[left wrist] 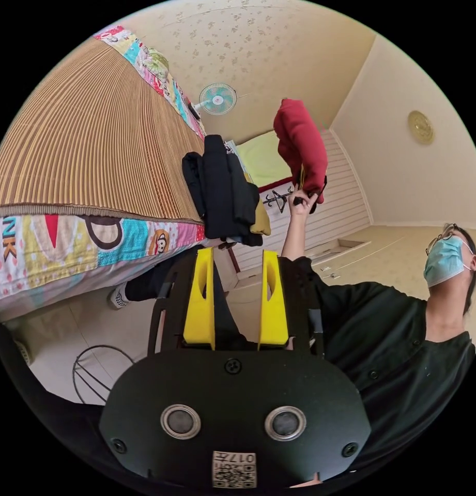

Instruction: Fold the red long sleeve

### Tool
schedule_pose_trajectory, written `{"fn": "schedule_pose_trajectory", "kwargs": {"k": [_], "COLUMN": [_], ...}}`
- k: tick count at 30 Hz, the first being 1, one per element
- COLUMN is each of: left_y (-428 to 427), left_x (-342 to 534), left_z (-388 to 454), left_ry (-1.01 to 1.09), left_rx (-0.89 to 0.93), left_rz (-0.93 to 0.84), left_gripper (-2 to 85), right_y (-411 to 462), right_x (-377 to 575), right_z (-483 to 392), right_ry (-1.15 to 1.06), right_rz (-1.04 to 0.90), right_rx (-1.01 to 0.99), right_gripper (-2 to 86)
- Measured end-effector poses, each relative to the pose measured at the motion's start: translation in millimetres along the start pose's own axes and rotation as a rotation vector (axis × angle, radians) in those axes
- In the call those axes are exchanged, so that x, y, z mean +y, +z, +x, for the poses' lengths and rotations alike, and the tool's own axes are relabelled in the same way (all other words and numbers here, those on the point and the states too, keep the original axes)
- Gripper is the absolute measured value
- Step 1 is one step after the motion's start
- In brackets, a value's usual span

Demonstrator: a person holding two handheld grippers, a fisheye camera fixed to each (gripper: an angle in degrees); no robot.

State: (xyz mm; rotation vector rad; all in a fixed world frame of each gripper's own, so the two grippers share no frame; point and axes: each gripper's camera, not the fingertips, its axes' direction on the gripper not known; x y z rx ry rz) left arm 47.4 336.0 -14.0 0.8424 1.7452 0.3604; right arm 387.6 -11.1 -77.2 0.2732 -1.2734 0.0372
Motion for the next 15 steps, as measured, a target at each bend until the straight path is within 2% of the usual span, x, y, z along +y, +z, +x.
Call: {"fn": "schedule_pose_trajectory", "kwargs": {"k": [3,5,9,12,14,15], "left_y": [3,2,-3,-8,-20,-24], "left_x": [-8,-15,-23,-32,-39,-40], "left_z": [-3,-3,-2,-4,0,2], "left_ry": [-0.022,-0.034,-0.047,-0.064,-0.058,-0.052], "left_rx": [0.015,0.008,-0.02,-0.035,-0.051,-0.064], "left_rz": [-0.014,-0.024,-0.025,-0.018,0.014,0.027], "left_gripper": [13.5,13.5,13.5,13.5,13.4,13.4], "right_y": [-49,-81,-106,-111,-103,-98], "right_x": [27,73,132,164,189,195], "right_z": [65,113,105,57,1,-14], "right_ry": [0.244,0.514,0.488,0.414,0.283,0.235], "right_rz": [0.027,-0.006,0.119,0.188,0.258,0.275], "right_rx": [0.157,0.347,0.249,0.44,0.681,0.74], "right_gripper": [14.5,13.5,12.0,9.9,7.8,7.1]}}
